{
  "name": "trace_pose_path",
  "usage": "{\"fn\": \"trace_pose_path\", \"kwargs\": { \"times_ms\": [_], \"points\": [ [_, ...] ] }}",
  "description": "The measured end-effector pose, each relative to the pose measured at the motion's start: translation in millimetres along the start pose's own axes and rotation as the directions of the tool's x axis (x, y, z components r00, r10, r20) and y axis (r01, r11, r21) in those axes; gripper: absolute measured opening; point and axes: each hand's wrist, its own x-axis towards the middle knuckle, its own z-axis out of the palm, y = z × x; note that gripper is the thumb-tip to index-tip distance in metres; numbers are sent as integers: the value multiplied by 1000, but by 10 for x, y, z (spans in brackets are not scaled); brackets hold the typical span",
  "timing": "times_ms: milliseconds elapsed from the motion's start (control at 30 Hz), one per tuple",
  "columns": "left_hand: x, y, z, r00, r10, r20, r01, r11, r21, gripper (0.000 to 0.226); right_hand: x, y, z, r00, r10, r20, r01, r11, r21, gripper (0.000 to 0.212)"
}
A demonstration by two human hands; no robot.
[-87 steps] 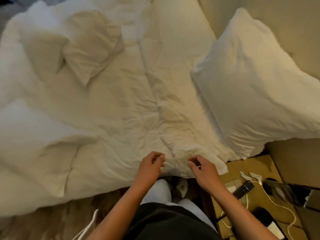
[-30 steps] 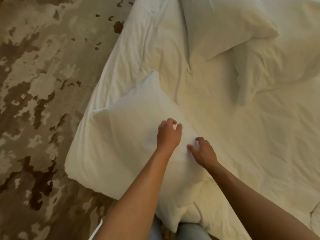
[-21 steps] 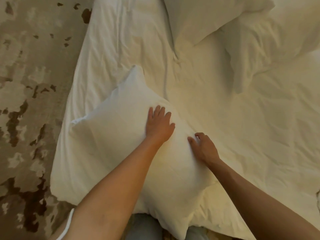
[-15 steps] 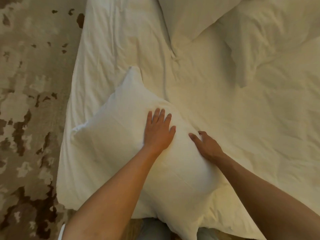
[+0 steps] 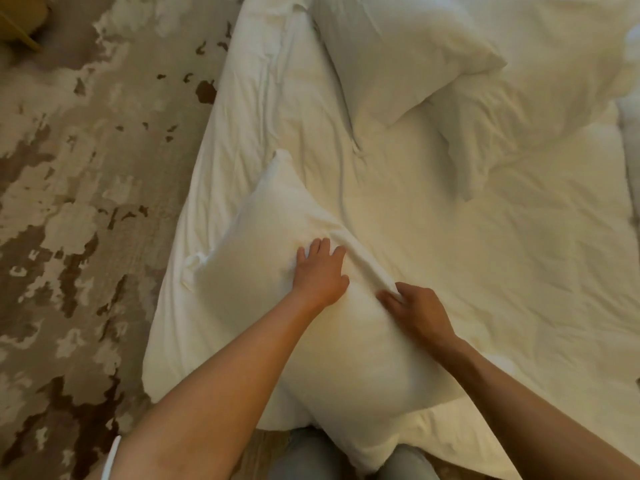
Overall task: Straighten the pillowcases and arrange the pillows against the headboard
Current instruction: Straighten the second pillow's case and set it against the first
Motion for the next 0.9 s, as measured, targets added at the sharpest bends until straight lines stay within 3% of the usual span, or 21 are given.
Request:
{"fn": "trace_pose_path", "kwargs": {
  "times_ms": [167, 267, 367, 467, 667, 900],
  "points": [
    [-416, 224, -484, 971, 224, -86, -223, 975, 22, 82, -501, -483, -534, 966, -258, -22, 255, 962, -96, 53],
    [-610, 381, -648, 932, 361, -39, -357, 930, 87, 73, -817, -520, -881, 932, -361, -30, 351, 921, -166, 44],
    [-777, 571, -642, 874, 482, -66, -469, 871, 149, 50, -1118, -294, -1143, 927, -368, -73, 344, 910, -230, 38],
    [-938, 862, -478, 797, 595, -103, -562, 794, 231, 33, -1460, 97, -1253, 945, -267, -189, 205, 934, -294, 37],
    [-1131, 1258, -85, 839, 543, -25, -515, 808, 287, 17, -1858, 894, -1180, 943, 22, -331, -75, 986, -148, 26],
    [-1152, 1343, -95, 898, 429, -97, -396, 885, 246, 18, -1841, 1226, -1100, 834, -49, -549, -11, 994, -106, 11]
  ]
}}
